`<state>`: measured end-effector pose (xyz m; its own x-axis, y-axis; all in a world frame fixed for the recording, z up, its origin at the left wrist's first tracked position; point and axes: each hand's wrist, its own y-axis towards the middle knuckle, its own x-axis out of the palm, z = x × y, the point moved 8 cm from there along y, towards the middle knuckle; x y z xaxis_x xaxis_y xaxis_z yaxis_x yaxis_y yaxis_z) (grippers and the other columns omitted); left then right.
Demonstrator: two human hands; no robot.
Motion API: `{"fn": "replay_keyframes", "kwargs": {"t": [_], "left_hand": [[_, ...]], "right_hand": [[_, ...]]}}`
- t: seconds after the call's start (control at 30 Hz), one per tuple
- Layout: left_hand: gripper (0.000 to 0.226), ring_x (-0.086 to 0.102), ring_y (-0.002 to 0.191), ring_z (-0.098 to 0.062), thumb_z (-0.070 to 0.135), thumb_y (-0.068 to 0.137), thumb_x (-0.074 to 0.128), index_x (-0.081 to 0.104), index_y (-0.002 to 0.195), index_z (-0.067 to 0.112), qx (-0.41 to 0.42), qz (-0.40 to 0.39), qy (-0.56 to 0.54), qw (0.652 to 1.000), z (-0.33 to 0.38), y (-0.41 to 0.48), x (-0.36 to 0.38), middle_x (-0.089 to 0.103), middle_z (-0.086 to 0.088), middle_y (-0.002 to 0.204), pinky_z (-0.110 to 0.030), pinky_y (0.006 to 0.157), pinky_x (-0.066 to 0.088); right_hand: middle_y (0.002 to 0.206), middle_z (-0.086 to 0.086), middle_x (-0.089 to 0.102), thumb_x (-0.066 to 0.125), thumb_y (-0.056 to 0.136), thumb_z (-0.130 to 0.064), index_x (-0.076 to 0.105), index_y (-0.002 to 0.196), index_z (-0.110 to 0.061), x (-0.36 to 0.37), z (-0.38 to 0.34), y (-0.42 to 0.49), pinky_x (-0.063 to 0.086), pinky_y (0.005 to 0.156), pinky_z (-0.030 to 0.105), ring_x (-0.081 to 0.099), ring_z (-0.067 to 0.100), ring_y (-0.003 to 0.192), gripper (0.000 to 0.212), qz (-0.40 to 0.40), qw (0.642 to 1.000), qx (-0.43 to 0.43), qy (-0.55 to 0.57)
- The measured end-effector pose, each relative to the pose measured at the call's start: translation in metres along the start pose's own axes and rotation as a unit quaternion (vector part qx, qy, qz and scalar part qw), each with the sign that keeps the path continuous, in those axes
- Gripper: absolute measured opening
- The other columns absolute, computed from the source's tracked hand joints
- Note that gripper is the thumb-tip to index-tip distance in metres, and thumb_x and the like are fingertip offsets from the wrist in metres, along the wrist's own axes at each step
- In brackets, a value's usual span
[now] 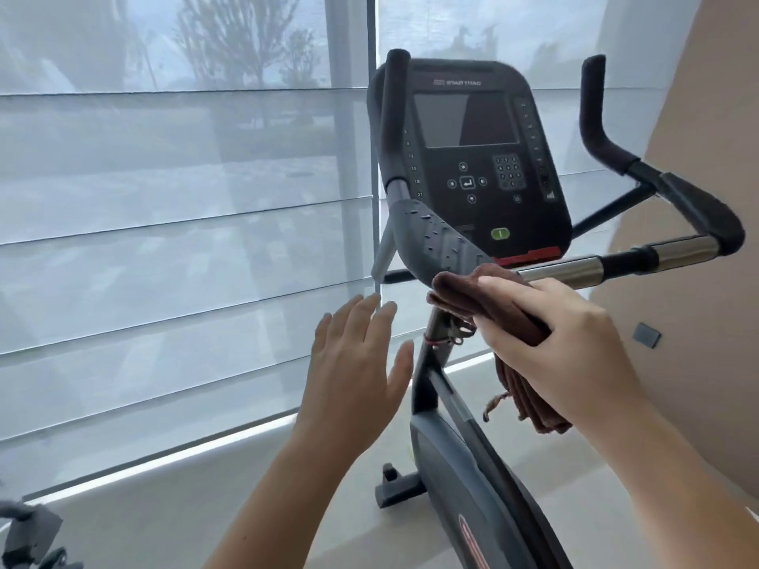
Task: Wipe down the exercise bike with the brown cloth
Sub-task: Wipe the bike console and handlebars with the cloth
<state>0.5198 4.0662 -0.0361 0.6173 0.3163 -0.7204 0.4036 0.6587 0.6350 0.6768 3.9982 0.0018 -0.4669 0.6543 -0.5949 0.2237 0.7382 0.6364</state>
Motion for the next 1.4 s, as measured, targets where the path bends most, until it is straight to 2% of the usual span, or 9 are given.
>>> {"fn": "replay_keyframes", "kwargs": {"t": [0.13, 0.43, 0.57, 0.7, 0.77, 0.87, 1.07, 1.3, 1.4], "left_hand": [[0.047, 0.049, 0.116, -0.036, 0.034, 0.088, 0.037, 0.055, 0.118, 0.002, 0.059, 0.002, -0.01, 0.998, -0.034, 0.055, 0.005, 0.057, -0.017, 0.122, -0.05, 0.098, 0.037], [0.043, 0.044, 0.122, -0.034, 0.03, 0.087, 0.046, 0.053, 0.122, 0.006, 0.17, -0.013, -0.055, 0.984, -0.083, 0.169, 0.028, 0.053, -0.015, 0.129, -0.05, 0.101, 0.032], [0.05, 0.043, 0.124, -0.032, 0.038, 0.088, 0.032, 0.052, 0.124, 0.01, 0.193, -0.034, -0.068, 0.978, -0.091, 0.188, 0.047, 0.051, -0.012, 0.131, -0.048, 0.102, 0.031], [0.05, 0.044, 0.123, -0.032, 0.038, 0.088, 0.031, 0.055, 0.121, 0.009, 0.213, -0.044, -0.064, 0.974, -0.097, 0.197, 0.062, 0.053, -0.012, 0.13, -0.048, 0.102, 0.031], [0.044, 0.044, 0.123, -0.032, 0.034, 0.089, 0.037, 0.056, 0.119, 0.008, 0.205, -0.038, -0.062, 0.976, -0.104, 0.202, 0.064, 0.053, -0.012, 0.13, -0.047, 0.103, 0.03], [0.04, 0.045, 0.123, -0.033, 0.028, 0.088, 0.041, 0.057, 0.118, 0.007, 0.184, -0.015, -0.069, 0.98, -0.113, 0.209, 0.06, 0.054, -0.013, 0.129, -0.048, 0.102, 0.031], [0.047, 0.048, 0.119, -0.034, 0.032, 0.087, 0.033, 0.058, 0.115, 0.004, 0.199, 0.009, -0.061, 0.978, -0.103, 0.224, 0.049, 0.056, -0.015, 0.125, -0.05, 0.1, 0.033], [0.052, 0.047, 0.12, -0.035, 0.034, 0.086, 0.03, 0.057, 0.117, 0.001, 0.191, 0.006, -0.046, 0.98, -0.099, 0.246, 0.051, 0.056, -0.017, 0.125, -0.054, 0.099, 0.036], [0.046, 0.043, 0.124, -0.034, 0.03, 0.088, 0.038, 0.054, 0.121, 0.002, 0.182, 0.006, -0.036, 0.983, -0.103, 0.264, 0.055, 0.052, -0.017, 0.13, -0.054, 0.102, 0.033]], "right_hand": [[0.083, -0.001, 0.06, 0.059, 0.076, -0.041, 0.065, 0.113, -0.028, 0.013, -0.008, 0.046, 0.046, 0.068, 0.018, 0.059, 0.014, 0.074, 0.039, 0.048, 0.998, -0.001, -0.051], [0.092, -0.005, 0.061, 0.057, 0.075, -0.046, 0.062, 0.112, -0.039, 0.057, 0.003, 0.153, 0.05, 0.077, 0.028, 0.059, 0.012, 0.086, 0.038, 0.08, 0.989, 0.056, -0.113], [0.107, -0.005, 0.058, 0.061, 0.079, -0.044, 0.056, 0.122, -0.037, 0.089, 0.023, 0.17, 0.043, 0.088, 0.022, 0.055, 0.011, 0.101, 0.044, 0.011, 0.99, 0.074, -0.116], [0.138, -0.013, 0.038, 0.041, 0.068, -0.08, 0.034, 0.13, -0.054, 0.1, 0.038, 0.169, 0.028, 0.1, 0.026, 0.031, 0.007, 0.129, 0.068, -0.08, 0.986, 0.101, -0.105], [0.145, -0.015, 0.03, 0.034, 0.066, -0.085, 0.029, 0.126, -0.063, 0.102, 0.037, 0.172, 0.025, 0.105, 0.034, 0.022, 0.006, 0.134, 0.065, -0.093, 0.984, 0.105, -0.106], [0.139, -0.014, 0.036, 0.033, 0.063, -0.083, 0.036, 0.127, -0.057, 0.104, 0.032, 0.176, 0.03, 0.107, 0.037, 0.03, 0.009, 0.13, 0.069, -0.074, 0.984, 0.097, -0.127], [0.112, -0.009, 0.047, 0.056, 0.063, -0.062, 0.051, 0.119, -0.05, 0.103, 0.025, 0.182, 0.044, 0.093, 0.036, 0.049, 0.013, 0.106, 0.058, -0.016, 0.985, 0.063, -0.159], [0.102, -0.005, 0.048, 0.066, 0.063, -0.047, 0.061, 0.108, -0.041, 0.098, 0.025, 0.19, 0.05, 0.085, 0.034, 0.056, 0.012, 0.093, 0.046, 0.026, 0.994, 0.029, -0.105], [0.103, -0.004, 0.048, 0.062, 0.063, -0.05, 0.061, 0.111, -0.038, 0.089, 0.031, 0.212, 0.047, 0.086, 0.021, 0.054, 0.007, 0.092, 0.05, 0.084, 0.993, 0.01, -0.08]]}}
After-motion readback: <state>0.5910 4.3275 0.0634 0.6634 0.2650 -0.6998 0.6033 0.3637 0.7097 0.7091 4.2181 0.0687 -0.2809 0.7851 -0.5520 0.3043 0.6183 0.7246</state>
